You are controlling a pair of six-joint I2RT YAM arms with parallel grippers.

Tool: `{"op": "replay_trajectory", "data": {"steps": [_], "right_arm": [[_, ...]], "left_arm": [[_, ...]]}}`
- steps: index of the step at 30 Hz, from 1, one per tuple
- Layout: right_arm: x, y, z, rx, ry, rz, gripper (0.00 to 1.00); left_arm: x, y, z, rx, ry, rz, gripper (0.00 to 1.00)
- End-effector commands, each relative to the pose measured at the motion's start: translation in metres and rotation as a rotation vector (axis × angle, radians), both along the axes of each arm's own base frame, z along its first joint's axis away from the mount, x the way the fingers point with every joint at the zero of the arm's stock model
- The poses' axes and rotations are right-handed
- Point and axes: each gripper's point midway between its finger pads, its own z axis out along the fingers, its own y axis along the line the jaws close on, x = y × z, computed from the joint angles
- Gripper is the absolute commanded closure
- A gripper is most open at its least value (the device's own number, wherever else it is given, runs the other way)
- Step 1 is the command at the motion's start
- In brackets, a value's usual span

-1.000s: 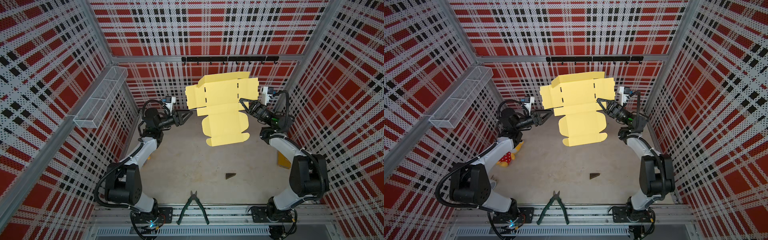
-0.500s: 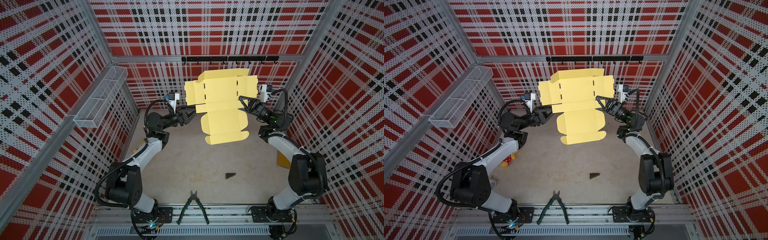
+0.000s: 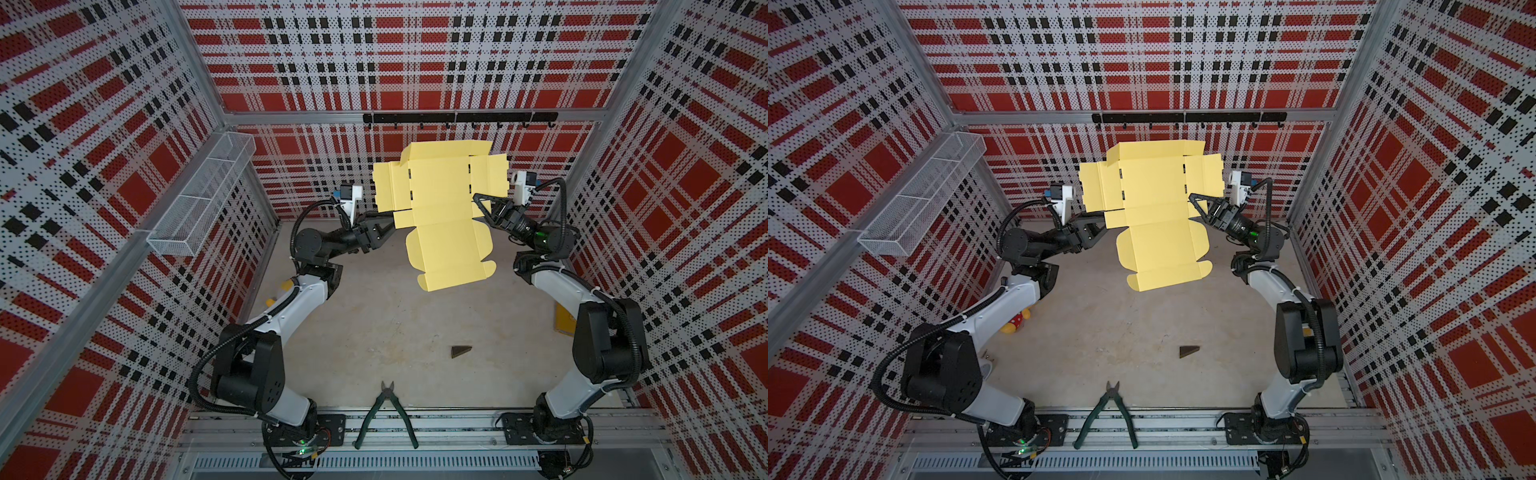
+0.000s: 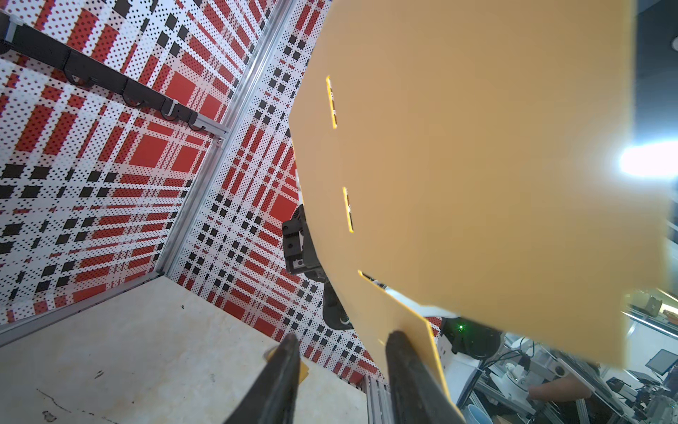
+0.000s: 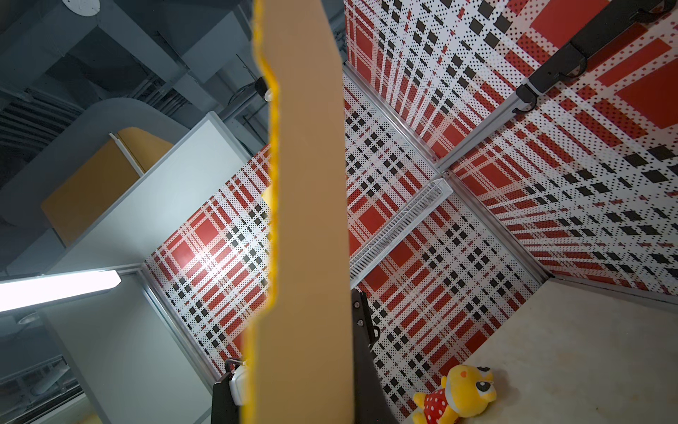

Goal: Fold the paper box

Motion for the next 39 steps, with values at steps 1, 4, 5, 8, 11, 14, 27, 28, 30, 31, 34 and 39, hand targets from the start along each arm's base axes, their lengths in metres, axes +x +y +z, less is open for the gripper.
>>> {"op": "replay_trajectory", "data": {"steps": [1, 4, 5, 8, 11, 14, 27, 28, 30, 31, 34, 39], "right_arm": [[-0.006, 0.0, 0.007, 0.01, -0.045, 0.004, 1.0], [-0.003, -0.001, 0.006, 0.017, -0.035, 0.003, 1.0], [-0.002, -0.001, 0.006, 0.018, -0.031, 0.005, 1.0], [0.0, -0.001, 0.006, 0.019, -0.03, 0.008, 1.0], [0.002, 0.0, 0.006, 0.02, -0.024, 0.01, 1.0], [0.002, 0.002, 0.003, 0.013, -0.022, 0.016, 1.0], [0.008, 0.003, -0.005, 0.007, -0.015, 0.01, 1.0], [0.009, 0.002, -0.006, 0.006, -0.011, 0.01, 1.0], [0.01, 0.002, -0.007, 0.007, -0.006, 0.009, 1.0], [0.011, 0.002, -0.008, 0.005, -0.005, 0.01, 1.0], [0.009, 0.007, -0.008, 0.0, -0.005, 0.024, 1.0], [0.005, 0.009, -0.008, -0.011, -0.022, 0.028, 1.0]], "left_arm": [[-0.011, 0.004, 0.02, -0.039, -0.043, -0.012, 0.57], [-0.013, 0.006, 0.021, -0.04, -0.046, -0.013, 0.57], [-0.015, 0.004, 0.021, -0.038, -0.046, -0.02, 0.56], [-0.02, 0.0, 0.023, -0.035, -0.049, -0.045, 0.54], [-0.024, 0.001, 0.025, -0.039, -0.055, -0.054, 0.53], [-0.025, -0.001, 0.024, -0.04, -0.051, -0.059, 0.52], [-0.033, -0.012, 0.026, -0.041, -0.053, -0.1, 0.52], [-0.032, -0.009, 0.028, -0.044, -0.054, -0.09, 0.52], [-0.033, -0.005, 0.031, -0.05, -0.06, -0.082, 0.52], [-0.033, -0.005, 0.031, -0.049, -0.061, -0.083, 0.52], [-0.033, -0.008, 0.028, -0.04, -0.065, -0.092, 0.52], [-0.034, -0.014, 0.024, -0.035, -0.057, -0.11, 0.52]]}}
